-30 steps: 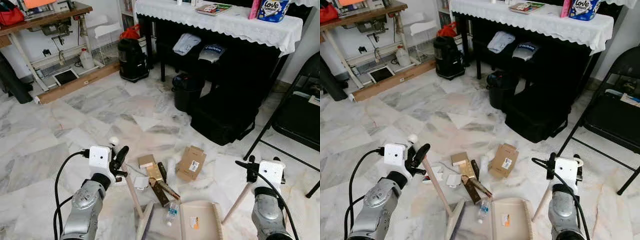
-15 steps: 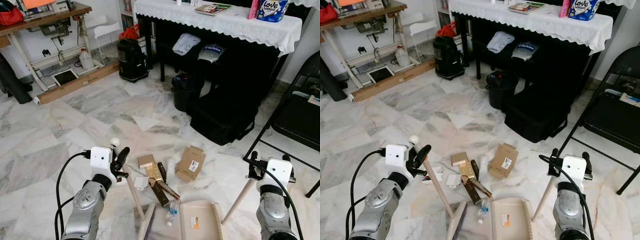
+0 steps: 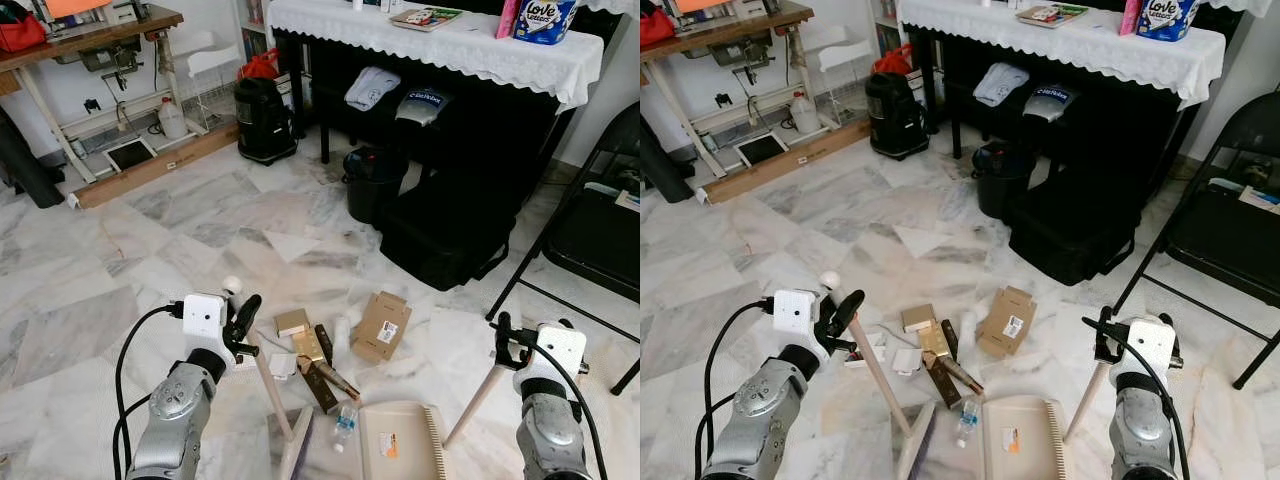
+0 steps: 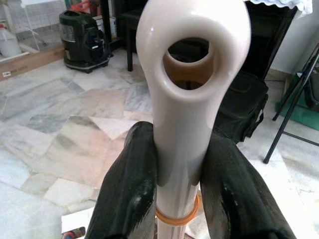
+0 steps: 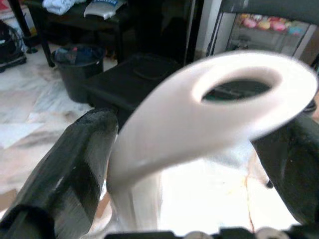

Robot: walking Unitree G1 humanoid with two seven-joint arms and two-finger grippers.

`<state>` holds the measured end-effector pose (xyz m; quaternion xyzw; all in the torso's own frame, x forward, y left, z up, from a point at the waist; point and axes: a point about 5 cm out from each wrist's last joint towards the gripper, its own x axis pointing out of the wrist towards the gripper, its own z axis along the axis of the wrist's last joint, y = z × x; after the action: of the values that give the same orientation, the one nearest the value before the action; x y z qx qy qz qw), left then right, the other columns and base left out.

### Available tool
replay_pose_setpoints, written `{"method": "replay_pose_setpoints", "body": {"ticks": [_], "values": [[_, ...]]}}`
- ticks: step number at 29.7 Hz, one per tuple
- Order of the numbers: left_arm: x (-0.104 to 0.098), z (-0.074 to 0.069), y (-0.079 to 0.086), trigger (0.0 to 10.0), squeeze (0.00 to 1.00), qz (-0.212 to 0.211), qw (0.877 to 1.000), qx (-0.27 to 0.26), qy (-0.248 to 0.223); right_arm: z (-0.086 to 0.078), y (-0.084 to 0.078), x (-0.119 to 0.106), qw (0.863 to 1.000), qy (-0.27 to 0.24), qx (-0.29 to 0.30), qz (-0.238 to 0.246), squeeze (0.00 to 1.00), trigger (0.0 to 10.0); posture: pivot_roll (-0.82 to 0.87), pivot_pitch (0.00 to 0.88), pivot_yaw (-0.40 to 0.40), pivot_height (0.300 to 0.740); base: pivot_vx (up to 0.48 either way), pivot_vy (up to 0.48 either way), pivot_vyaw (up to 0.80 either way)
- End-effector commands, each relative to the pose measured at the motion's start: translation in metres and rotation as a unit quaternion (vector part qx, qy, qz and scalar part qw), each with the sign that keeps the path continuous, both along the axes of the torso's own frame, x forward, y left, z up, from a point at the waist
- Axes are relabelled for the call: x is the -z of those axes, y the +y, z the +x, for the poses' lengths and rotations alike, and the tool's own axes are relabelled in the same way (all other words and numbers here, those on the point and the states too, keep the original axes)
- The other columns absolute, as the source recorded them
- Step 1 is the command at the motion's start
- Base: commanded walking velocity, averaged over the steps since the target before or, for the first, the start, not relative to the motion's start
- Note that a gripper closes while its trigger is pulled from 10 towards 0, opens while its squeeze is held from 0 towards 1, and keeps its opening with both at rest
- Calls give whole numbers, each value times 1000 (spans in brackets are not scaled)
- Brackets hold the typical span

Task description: Sweep floor

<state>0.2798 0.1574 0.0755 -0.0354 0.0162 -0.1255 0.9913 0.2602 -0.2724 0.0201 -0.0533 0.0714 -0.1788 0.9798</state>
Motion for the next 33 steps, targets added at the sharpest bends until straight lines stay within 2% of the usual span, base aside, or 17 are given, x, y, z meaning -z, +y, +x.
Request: {"method": "replay_pose_setpoints", "body": {"ticks": [1, 2, 3, 10, 17, 21, 26, 28, 33], "values": [[-5, 4, 1, 10000, 0, 3, 1000, -1, -16, -2, -2, 4, 1000, 14, -4, 14, 1000, 10000, 92, 0, 37, 740, 0, 0, 0], [-5, 4, 1, 10000, 0, 3, 1000, -1, -16, -2, -1, 7, 999, 35, -20, 21, 255, 10000, 88, 0, 37, 740, 0, 0, 0], [-5, 4, 1, 10000, 0, 2, 1000, -2, -16, -2, 0, 7, 998, 41, -41, 16, 0, 10000, 88, 0, 37, 740, 0, 0, 0], [-5, 4, 0, 10000, 0, 1, 1000, -1, -16, -1, -4, 6, 995, 56, -76, 17, 0, 10000, 85, 0, 37, 740, 0, 0, 0], [-5, 5, -1, 10000, 0, 0, 1000, -1, -18, 1, -12, -3, 991, 57, -120, -7, 0, 10000, 79, 0, 35, 740, 0, 0, 0], [-6, 5, -1, 10000, 0, 0, 1000, -1, -18, 2, -11, -5, 984, 61, -165, -11, 0, 10000, 78, 0, 35, 740, 0, 0, 0], [-5, 5, -1, 10000, 0, 0, 1000, -1, -18, 1, -10, -5, 982, 66, -178, -10, 0, 10000, 77, 0, 33, 740, 0, 0, 0], [-5, 4, -1, 10000, 0, 0, 1000, 0, -19, -1, -5, -1, 976, 77, -205, -9, 0, 10000, 79, 0, 33, 740, 0, 0, 0], [-6, 5, 0, 10000, 0, 1, 1000, -1, -20, -3, -6, 0, 976, 76, -205, -7, 0, 10000, 76, 0, 34, 740, 0, 0, 0]]}}
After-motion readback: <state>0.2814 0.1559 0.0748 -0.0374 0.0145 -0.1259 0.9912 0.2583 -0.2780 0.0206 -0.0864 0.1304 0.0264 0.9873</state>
